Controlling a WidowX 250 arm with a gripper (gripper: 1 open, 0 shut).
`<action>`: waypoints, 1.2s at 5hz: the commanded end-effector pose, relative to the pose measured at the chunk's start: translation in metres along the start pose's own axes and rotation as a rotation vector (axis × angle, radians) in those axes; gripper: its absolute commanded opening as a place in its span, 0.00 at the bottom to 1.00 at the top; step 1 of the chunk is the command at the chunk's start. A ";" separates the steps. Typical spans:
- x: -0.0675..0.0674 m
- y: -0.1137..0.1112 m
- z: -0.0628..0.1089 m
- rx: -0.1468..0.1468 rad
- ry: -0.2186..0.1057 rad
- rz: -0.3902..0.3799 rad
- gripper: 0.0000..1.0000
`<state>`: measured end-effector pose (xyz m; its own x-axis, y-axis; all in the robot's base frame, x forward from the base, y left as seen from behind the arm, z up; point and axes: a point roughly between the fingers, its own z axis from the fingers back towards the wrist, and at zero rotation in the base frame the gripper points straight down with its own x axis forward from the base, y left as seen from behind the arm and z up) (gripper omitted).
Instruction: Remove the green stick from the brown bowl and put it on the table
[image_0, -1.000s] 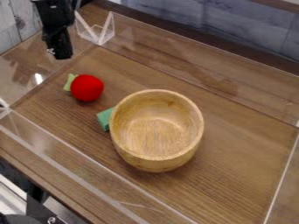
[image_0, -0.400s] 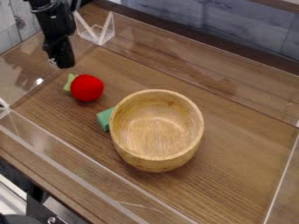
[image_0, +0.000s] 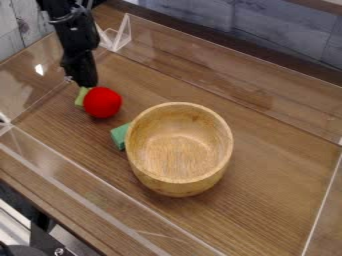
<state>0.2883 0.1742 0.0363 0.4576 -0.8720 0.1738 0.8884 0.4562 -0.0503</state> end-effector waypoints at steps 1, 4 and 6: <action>0.001 0.000 0.022 0.069 -0.004 -0.020 1.00; 0.007 -0.005 0.038 0.081 -0.027 0.038 0.00; 0.015 0.001 0.052 0.078 -0.073 0.038 1.00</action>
<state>0.2866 0.1625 0.0617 0.5022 -0.8278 0.2499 0.8627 0.4996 -0.0789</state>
